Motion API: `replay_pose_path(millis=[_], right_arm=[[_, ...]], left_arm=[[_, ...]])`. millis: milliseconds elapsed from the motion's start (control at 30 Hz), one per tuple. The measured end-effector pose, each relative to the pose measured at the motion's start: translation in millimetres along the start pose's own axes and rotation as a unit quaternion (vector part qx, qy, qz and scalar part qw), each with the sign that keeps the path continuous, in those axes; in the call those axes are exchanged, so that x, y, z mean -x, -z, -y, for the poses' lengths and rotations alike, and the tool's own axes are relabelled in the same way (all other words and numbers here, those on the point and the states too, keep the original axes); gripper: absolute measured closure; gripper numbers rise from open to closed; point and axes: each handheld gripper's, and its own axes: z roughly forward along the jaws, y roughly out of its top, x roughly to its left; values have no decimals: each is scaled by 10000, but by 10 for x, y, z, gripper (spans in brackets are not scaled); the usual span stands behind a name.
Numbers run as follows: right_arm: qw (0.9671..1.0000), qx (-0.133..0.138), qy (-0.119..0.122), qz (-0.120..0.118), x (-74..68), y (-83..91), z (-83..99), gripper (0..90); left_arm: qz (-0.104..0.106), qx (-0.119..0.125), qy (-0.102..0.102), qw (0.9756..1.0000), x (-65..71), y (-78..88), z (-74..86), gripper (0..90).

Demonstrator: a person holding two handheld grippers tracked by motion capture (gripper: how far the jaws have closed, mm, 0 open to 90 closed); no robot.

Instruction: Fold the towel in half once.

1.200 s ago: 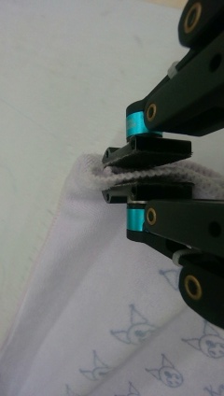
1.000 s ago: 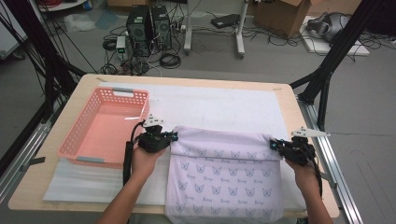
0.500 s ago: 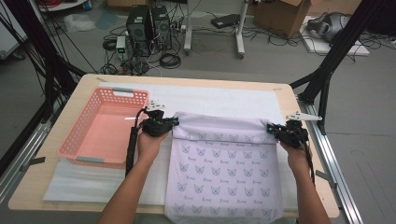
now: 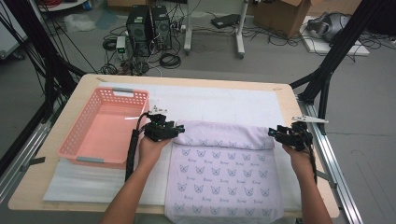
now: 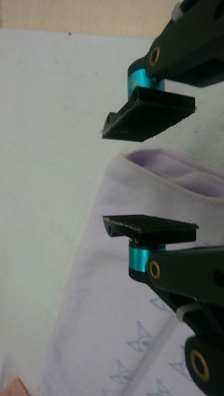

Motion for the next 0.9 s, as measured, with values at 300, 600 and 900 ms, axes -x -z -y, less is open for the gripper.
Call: replay_pose_path(millis=[300,600,900], right_arm=[[9984,-454,315,-93,-99,-17,170,782],[9990,-277,289,-188,-86,178,372,868],[9984,-93,405,-393,-168,462,602,867]], left_arm=[[-148,-396,-59,9991,-2,-50,304,744],[65,-47,-249,9997,127,150,332,848],[240,-17,-454,9987,232,394,585,841]])
